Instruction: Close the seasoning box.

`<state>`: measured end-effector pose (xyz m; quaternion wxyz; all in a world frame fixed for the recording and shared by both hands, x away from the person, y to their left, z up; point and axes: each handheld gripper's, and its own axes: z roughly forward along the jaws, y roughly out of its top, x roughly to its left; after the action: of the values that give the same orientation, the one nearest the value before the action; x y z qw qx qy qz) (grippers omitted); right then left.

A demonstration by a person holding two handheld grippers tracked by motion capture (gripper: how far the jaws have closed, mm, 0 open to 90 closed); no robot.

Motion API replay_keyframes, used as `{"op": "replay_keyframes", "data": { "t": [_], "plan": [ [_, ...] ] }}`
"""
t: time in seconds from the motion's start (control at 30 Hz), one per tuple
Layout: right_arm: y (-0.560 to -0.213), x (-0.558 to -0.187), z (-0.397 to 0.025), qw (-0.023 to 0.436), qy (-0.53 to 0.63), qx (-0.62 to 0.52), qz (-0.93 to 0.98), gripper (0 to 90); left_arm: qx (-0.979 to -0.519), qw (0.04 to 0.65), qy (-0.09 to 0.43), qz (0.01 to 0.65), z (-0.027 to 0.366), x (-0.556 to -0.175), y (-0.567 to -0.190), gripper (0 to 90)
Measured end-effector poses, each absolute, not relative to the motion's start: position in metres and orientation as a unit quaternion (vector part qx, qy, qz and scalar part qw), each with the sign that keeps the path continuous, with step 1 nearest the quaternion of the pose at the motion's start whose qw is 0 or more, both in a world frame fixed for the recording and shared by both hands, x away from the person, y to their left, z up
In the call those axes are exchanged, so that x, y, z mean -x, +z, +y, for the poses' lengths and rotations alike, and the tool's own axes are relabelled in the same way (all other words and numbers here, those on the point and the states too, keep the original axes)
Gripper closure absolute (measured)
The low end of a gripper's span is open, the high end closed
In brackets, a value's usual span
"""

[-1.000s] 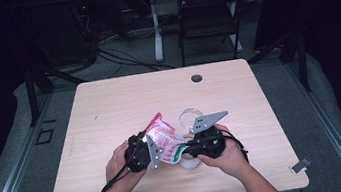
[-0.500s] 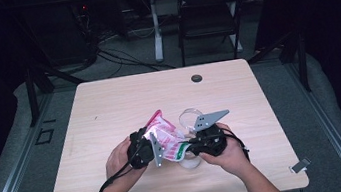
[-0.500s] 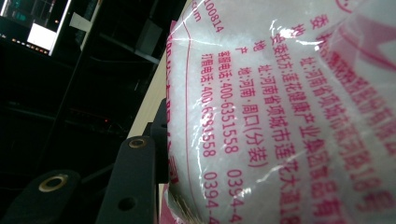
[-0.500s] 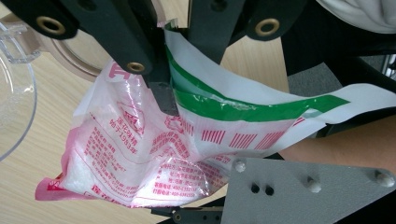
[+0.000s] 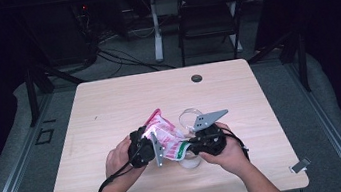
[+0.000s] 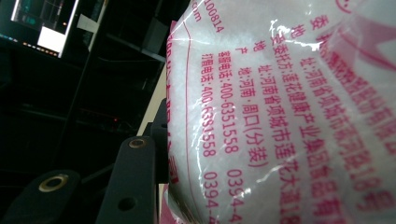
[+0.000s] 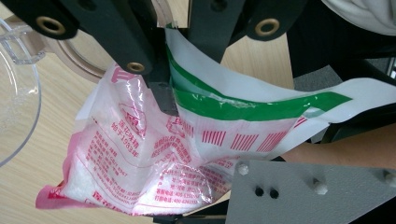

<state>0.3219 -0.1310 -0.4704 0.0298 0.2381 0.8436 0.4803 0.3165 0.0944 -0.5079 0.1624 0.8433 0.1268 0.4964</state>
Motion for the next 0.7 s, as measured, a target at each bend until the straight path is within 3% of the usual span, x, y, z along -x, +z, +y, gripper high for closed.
{"op": "replay_keyframes", "data": {
  "t": [0.7],
  "plan": [
    [-0.4739, -0.3240, -0.1351, 0.023, 0.482, -0.245, 0.841, 90.0, -0.814, 0.124, 0.560, 0.090, 0.0890, -0.3109, -0.5052, 60.9]
  ]
}}
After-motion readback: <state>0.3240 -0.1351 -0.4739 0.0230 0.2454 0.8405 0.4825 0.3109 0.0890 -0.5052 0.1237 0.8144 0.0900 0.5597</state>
